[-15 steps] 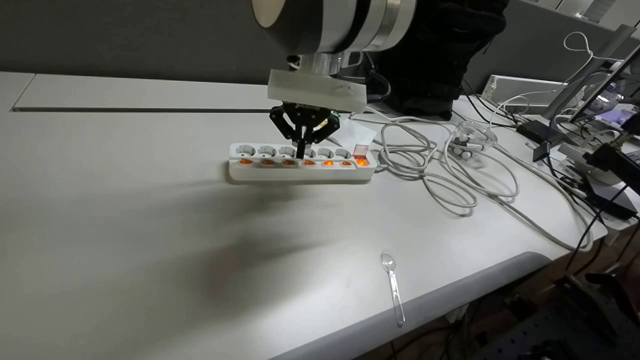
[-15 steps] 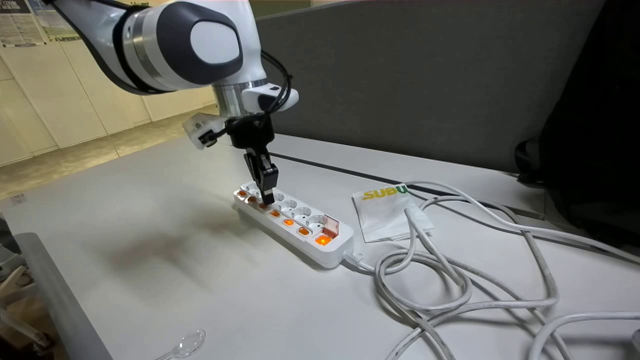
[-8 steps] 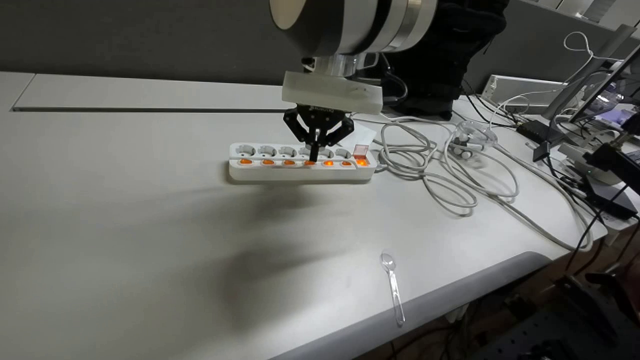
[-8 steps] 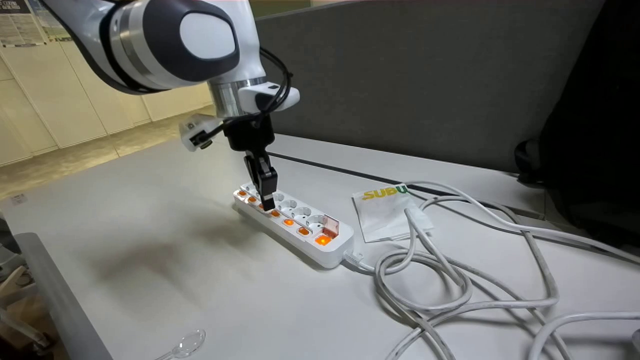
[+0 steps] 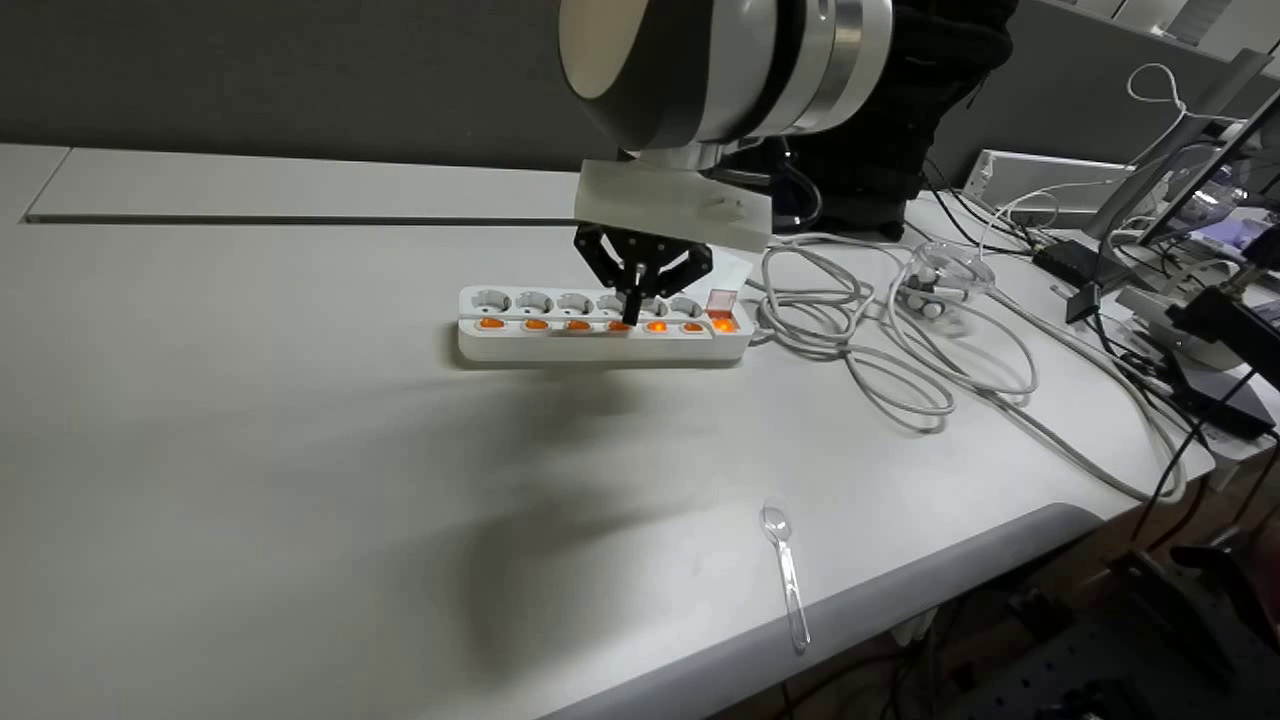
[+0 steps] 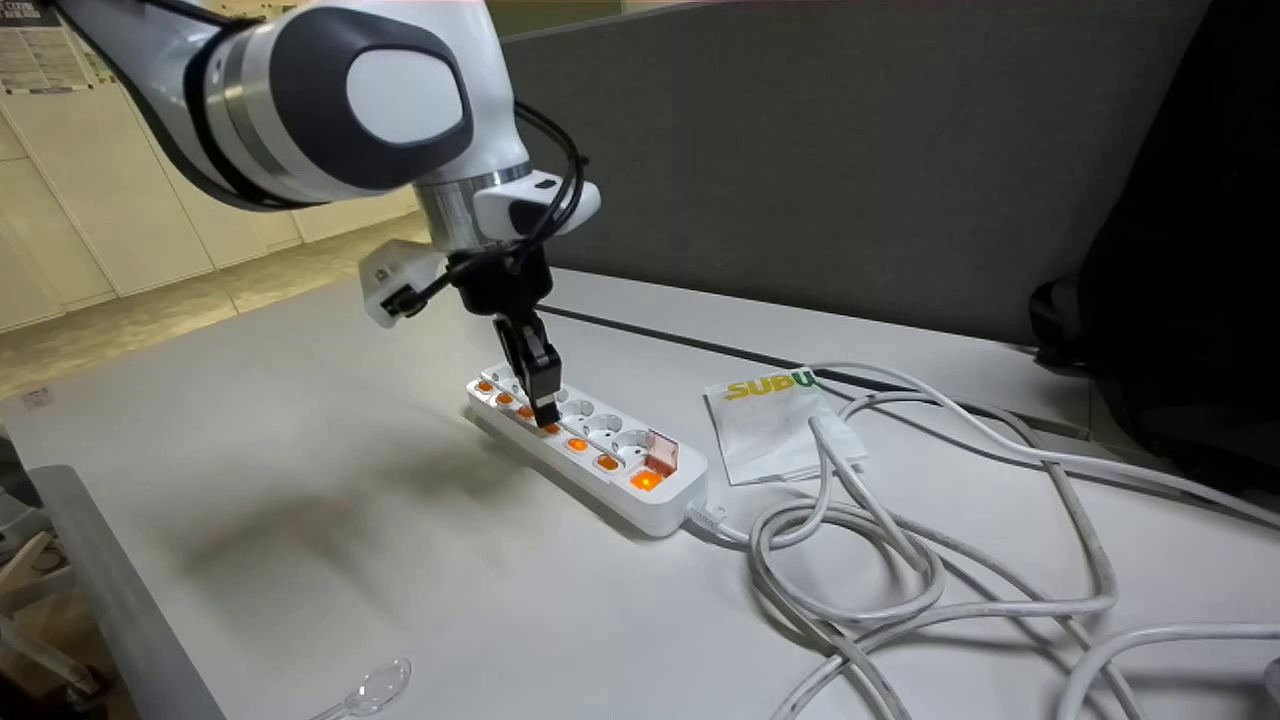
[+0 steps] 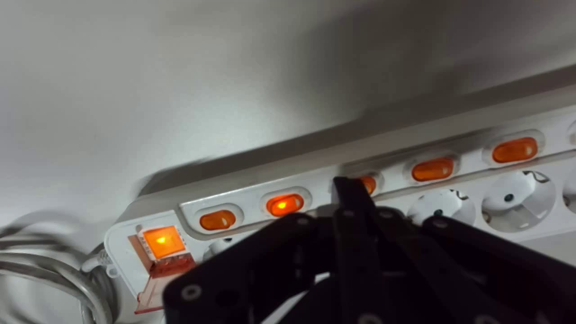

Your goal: Turn on the fourth switch on the extension cord

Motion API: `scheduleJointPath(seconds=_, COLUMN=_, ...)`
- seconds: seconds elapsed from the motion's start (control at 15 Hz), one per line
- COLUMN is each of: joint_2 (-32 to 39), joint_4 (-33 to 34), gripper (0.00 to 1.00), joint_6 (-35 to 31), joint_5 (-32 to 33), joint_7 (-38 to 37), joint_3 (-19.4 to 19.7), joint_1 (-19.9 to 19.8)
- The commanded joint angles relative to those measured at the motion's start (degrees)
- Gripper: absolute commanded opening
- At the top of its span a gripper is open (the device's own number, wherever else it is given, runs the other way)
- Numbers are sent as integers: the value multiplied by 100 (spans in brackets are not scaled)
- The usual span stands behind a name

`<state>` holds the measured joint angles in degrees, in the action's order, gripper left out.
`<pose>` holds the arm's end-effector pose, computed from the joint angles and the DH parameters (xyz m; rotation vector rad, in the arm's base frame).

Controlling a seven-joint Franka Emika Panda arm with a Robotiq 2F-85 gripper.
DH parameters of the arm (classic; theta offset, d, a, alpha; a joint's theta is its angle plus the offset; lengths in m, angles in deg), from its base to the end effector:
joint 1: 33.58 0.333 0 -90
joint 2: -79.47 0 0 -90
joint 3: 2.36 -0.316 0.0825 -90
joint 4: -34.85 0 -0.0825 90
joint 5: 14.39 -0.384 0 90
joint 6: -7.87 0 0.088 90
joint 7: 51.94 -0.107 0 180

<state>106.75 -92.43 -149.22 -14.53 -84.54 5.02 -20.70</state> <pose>0.5486 0.0506 0.1639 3.0197 -0.7064 0.0995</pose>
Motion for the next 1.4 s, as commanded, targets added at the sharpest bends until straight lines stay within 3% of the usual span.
scheduleJointPath(seconds=0.0, joint_2=-32, joint_4=-86, gripper=0, joint_6=-262, joint_5=-37, joint_7=-33, joint_3=15, joint_1=49)
scheduleJointPath(seconds=1.33, joint_2=296, joint_4=-4, gripper=0, joint_6=-453, joint_5=-440, joint_7=118, joint_3=-138, joint_1=19)
